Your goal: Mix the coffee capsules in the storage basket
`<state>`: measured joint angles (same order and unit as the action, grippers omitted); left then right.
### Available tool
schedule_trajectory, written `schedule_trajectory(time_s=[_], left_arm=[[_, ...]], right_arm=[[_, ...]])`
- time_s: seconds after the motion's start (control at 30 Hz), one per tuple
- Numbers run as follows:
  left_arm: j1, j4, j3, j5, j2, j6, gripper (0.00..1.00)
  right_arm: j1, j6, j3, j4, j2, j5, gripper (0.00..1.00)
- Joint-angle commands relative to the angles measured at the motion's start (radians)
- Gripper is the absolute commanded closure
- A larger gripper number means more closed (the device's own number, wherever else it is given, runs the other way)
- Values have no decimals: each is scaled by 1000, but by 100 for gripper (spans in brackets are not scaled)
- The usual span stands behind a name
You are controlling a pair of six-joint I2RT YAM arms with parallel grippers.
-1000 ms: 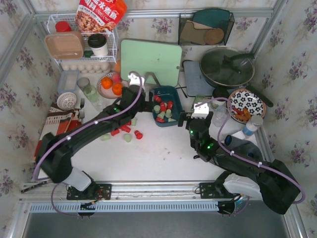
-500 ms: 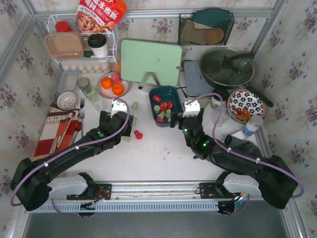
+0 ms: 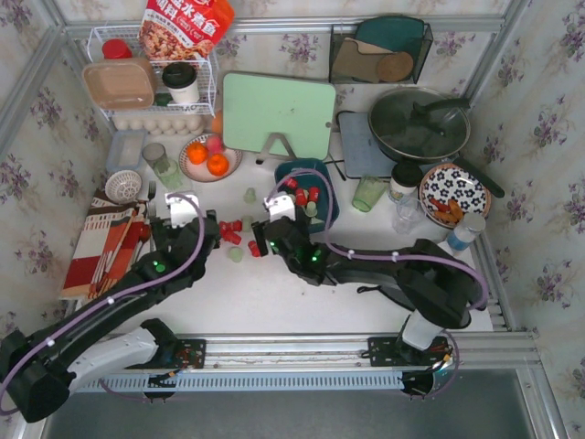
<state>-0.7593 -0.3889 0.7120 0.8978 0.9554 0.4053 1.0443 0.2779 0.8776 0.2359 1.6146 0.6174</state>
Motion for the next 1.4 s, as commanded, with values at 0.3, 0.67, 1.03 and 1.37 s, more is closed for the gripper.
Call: schedule_trajectory(time_s=[0.3, 0.67, 1.03, 1.37], left_arm=[[0, -23, -40, 39, -140, 96, 0], [0, -27, -32, 33, -123, 101, 0], [0, -28, -32, 29, -123, 102, 0], [0, -36, -33, 33, -130, 107, 0]], right_arm=[[3, 4, 262, -159, 279, -213, 30], [-1, -2, 449, -349, 439, -261, 42], [-6, 7, 491, -394, 465, -262, 64], [-8, -7, 405, -314, 329, -166, 78]])
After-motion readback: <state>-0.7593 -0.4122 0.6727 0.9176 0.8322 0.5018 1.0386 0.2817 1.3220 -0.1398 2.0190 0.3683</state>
